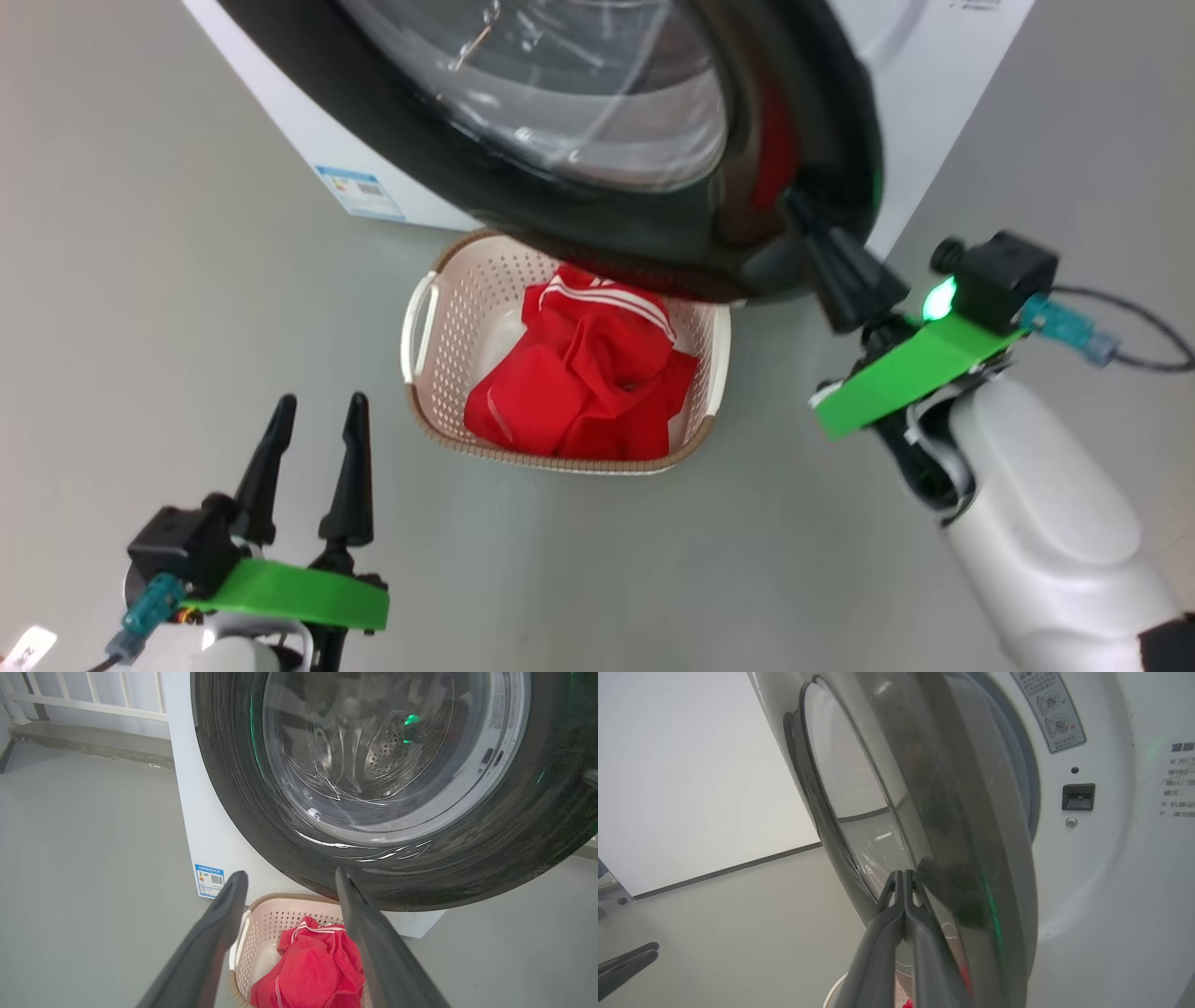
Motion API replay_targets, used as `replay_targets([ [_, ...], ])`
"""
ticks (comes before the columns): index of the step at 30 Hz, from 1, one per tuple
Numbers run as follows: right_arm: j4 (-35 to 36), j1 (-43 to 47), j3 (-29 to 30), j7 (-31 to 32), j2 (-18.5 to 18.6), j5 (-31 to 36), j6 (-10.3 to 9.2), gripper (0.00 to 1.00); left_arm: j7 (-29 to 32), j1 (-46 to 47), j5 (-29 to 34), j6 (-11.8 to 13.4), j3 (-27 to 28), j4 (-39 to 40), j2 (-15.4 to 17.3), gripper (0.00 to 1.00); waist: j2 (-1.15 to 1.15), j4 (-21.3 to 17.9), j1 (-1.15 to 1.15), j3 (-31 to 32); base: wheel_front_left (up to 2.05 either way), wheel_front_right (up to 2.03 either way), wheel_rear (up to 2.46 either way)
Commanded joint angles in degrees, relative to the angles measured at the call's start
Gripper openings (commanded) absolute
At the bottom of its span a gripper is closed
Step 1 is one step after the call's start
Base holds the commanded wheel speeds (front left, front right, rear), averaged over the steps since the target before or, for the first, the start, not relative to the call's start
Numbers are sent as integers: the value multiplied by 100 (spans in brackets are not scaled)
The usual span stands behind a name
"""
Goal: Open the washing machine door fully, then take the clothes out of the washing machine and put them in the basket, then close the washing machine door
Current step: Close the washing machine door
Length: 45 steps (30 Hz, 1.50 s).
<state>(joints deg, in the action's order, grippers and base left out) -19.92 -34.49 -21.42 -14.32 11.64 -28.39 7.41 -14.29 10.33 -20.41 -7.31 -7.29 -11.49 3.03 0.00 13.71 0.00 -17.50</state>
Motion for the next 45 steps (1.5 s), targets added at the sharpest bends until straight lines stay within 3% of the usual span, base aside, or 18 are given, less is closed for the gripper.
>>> replay_targets([
  [1,103,-183,27,-68,12,-30,8,0,-71,187,-50,-18,160,124,88,100,0,102,0,-175,0,0,0],
  [13,-291,-1464,547,-68,291,6,8,0,-71,813,-106,-18,-177,225,64,100,0,391,0,-976,0,0,0],
  [25,-799,-2372,1039,-68,354,47,8,0,-71,989,-172,-18,-398,188,15,100,0,573,0,-1273,0,0,0],
  [40,-852,-2017,737,-68,262,97,8,0,-71,938,-139,-18,-325,29,33,100,0,428,0,-959,0,0,0],
  [41,-849,-1932,708,-68,258,86,8,4,-71,917,-137,-18,-322,6,45,100,0,408,0,-902,0,0,0],
  [45,-803,-1514,592,-68,285,43,8,56,-71,814,-134,-18,-312,-110,116,100,0,319,0,-647,0,0,0],
])
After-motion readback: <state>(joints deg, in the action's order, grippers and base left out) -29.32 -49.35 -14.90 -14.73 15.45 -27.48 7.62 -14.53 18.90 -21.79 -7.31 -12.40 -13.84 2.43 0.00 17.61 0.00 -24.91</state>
